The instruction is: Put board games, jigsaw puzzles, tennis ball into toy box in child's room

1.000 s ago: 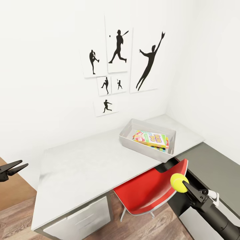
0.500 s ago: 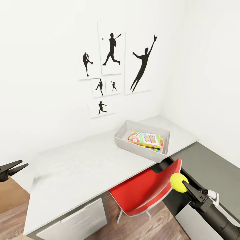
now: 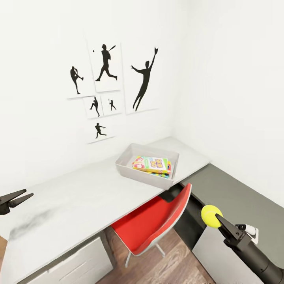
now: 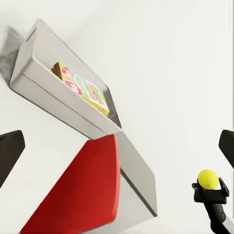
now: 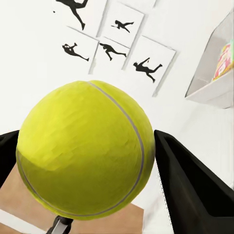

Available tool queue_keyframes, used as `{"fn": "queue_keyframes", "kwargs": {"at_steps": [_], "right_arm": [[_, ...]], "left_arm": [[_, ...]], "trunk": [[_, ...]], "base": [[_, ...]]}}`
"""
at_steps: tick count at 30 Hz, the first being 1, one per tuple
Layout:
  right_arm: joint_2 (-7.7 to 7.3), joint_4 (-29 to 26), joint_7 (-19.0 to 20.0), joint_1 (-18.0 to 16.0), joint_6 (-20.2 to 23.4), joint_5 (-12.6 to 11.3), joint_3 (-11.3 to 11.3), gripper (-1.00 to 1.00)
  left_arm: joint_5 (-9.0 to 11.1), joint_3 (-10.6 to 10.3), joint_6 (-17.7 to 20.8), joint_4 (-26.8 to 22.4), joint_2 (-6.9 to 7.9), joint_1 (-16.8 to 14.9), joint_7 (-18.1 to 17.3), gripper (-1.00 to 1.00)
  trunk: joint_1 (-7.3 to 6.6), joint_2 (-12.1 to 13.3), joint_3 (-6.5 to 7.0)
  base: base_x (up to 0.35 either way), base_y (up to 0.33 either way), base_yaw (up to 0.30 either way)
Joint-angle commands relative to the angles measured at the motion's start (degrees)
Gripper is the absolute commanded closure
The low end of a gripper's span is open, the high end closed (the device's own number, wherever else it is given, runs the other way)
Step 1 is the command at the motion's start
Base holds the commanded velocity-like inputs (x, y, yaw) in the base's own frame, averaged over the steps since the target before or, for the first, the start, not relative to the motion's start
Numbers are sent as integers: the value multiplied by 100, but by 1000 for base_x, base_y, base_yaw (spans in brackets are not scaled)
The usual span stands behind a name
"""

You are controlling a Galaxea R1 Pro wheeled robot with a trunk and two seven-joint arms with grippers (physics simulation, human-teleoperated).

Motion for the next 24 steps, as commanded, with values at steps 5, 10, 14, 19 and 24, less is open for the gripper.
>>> {"fn": "queue_keyframes", "kwargs": {"at_steps": [5,10,14,19,24], "right_arm": [[5,-3,-10,-1,6,98,48,100],[16,-6,-13,-1,-66,303,157,100],[16,-8,-13,-1,-163,331,262,100],[16,-10,-24,-1,-202,337,300,100],[18,-9,-28,-1,-207,338,299,100]], "left_arm": [[-9,1,61,-10,1,-5,-25,-100],[-9,1,61,-12,1,-5,-25,-100],[-9,6,61,-11,1,-5,-25,-100],[-9,9,61,-10,1,-5,-25,-100],[-9,7,61,-10,1,-5,-25,-100]], "trunk": [[3,-11,28],[3,-11,64],[3,-11,72],[3,-11,74],[3,-11,74]], "base": [[-23,-85,-206],[-4,-14,-187],[-1,-2,-53],[0,0,-10],[0,0,-1]]}}
